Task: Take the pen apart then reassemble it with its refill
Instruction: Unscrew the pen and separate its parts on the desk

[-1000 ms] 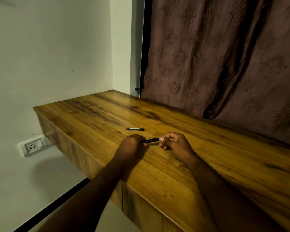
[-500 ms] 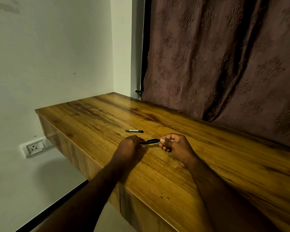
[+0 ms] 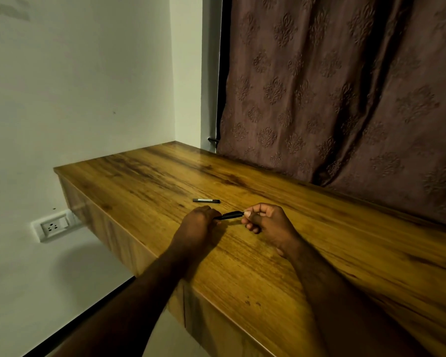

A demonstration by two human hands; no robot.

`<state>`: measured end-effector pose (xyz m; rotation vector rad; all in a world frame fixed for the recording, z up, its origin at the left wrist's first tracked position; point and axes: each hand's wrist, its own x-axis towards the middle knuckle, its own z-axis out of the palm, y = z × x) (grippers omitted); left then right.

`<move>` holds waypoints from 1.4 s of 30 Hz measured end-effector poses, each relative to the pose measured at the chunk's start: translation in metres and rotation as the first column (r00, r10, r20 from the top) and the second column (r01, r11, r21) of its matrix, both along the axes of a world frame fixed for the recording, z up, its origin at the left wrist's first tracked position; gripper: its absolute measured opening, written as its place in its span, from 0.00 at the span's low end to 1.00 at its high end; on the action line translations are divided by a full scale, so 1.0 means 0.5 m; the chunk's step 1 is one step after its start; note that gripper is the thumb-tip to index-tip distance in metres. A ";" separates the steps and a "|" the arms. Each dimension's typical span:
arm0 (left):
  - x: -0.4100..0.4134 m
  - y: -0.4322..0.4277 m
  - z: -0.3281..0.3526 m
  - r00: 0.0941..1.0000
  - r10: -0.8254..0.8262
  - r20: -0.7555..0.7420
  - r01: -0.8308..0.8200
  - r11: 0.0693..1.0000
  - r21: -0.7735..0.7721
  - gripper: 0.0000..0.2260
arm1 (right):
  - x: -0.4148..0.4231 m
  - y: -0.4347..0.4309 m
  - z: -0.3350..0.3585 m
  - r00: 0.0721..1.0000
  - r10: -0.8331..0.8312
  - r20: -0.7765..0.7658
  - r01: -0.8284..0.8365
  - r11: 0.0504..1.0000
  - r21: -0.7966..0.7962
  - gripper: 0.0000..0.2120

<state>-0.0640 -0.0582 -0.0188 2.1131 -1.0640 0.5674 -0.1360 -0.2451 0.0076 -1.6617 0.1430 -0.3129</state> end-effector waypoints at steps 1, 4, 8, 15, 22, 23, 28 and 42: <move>-0.001 0.000 0.002 1.000 -0.001 -0.006 0.001 1.000 -0.011 0.19 | 0.000 0.000 0.001 1.000 0.021 -0.002 -0.021 1.000 0.002 0.03; -0.009 0.000 0.007 1.000 0.002 0.031 -0.002 1.000 -0.003 0.22 | 0.000 0.000 0.000 0.999 0.040 0.000 -0.040 0.999 -0.007 0.04; -0.006 -0.001 0.005 0.999 -0.012 0.030 0.012 1.000 0.025 0.21 | -0.002 -0.001 -0.004 1.000 0.001 0.027 -0.001 1.000 -0.008 0.03; -0.003 0.006 0.001 0.998 0.057 0.041 -0.055 0.998 -0.026 0.10 | -0.002 -0.012 -0.006 0.991 -0.105 0.083 0.100 0.993 0.066 0.05; -0.022 0.006 0.023 0.999 0.027 -0.039 -0.027 1.000 0.011 0.40 | 0.007 -0.016 -0.020 0.978 -0.183 0.098 0.207 0.893 -0.399 0.07; -0.022 0.007 0.025 0.998 0.028 -0.055 -0.027 1.000 0.015 0.42 | 0.010 -0.012 -0.021 0.979 -0.180 0.092 0.202 0.863 -0.463 0.07; -0.019 0.007 0.026 0.999 0.029 -0.045 -0.028 1.000 0.008 0.40 | 0.016 -0.017 -0.021 0.969 -0.242 0.057 0.225 0.754 -0.617 0.10; -0.006 0.006 0.011 0.996 0.087 0.037 -0.088 0.996 0.024 0.19 | 0.020 -0.012 -0.024 0.976 -0.203 0.074 0.183 0.594 -0.783 0.17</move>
